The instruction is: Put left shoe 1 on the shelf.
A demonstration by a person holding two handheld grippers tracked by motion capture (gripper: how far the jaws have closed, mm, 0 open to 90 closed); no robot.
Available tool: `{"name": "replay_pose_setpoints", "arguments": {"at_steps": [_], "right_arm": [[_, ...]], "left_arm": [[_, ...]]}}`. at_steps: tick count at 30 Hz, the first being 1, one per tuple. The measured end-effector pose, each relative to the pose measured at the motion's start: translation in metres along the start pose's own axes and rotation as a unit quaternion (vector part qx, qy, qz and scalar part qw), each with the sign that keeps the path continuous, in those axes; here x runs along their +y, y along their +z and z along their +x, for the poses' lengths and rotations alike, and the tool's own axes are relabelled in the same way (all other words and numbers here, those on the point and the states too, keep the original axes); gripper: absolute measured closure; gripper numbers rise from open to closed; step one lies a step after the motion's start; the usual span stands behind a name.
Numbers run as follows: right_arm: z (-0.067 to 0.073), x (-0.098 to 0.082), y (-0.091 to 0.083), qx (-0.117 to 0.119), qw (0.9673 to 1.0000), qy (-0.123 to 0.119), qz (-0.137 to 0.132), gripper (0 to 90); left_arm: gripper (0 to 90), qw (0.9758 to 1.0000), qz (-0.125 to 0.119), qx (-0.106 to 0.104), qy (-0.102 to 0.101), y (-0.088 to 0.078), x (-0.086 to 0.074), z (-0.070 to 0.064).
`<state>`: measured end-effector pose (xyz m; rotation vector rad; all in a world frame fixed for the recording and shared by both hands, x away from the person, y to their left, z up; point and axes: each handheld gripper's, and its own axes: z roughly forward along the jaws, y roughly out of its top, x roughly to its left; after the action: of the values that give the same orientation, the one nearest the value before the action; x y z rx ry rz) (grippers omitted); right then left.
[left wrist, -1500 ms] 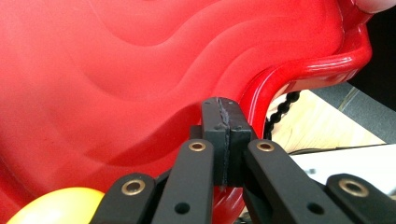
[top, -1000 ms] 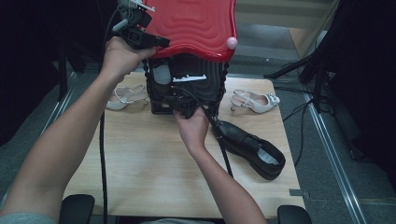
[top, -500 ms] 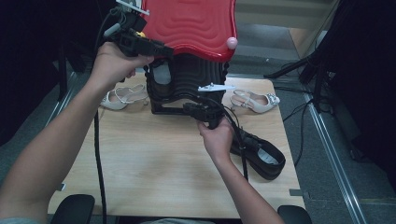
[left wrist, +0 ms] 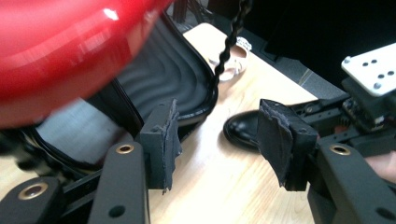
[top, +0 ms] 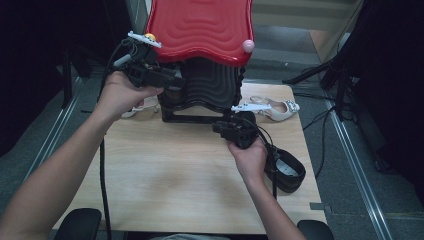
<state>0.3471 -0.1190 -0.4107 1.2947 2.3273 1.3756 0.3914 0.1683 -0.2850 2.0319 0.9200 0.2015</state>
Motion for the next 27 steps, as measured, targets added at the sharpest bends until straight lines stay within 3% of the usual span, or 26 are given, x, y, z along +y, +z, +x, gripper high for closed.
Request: {"name": "replay_pose_setpoints", "arguments": {"at_steps": [4,9,12,16,20,27], "right_arm": [[-0.005,-0.007,-0.009,-0.003,0.9999,-0.005,0.009,74.0],[-0.015,-0.017,-0.024,0.011,0.9998,-0.003,0.013,69.2],[-0.022,-0.022,-0.029,0.018,0.9997,0.011,0.013,65.6],[-0.031,-0.028,-0.033,0.035,0.9981,0.037,0.034,61.0],[-0.032,-0.034,-0.039,0.008,0.9989,0.031,0.035,56.4],[-0.04,-0.04,-0.055,-0.006,0.9992,0.023,0.032,60.3]], "left_arm": [[48.4,0.9999,0.006,-0.01,-0.008,0.008,-0.011,0.001],[48.4,0.9997,0.017,-0.015,-0.012,0.02,-0.026,-0.001],[48.8,0.9994,0.025,-0.019,-0.012,0.03,-0.037,-0.003],[48.9,0.9993,0.03,-0.021,-0.01,0.039,-0.05,-0.006],[49.1,0.9991,0.03,-0.027,-0.015,0.045,-0.06,-0.007],[48.8,0.9982,0.043,-0.035,-0.022,0.059,-0.078,-0.005]]}}
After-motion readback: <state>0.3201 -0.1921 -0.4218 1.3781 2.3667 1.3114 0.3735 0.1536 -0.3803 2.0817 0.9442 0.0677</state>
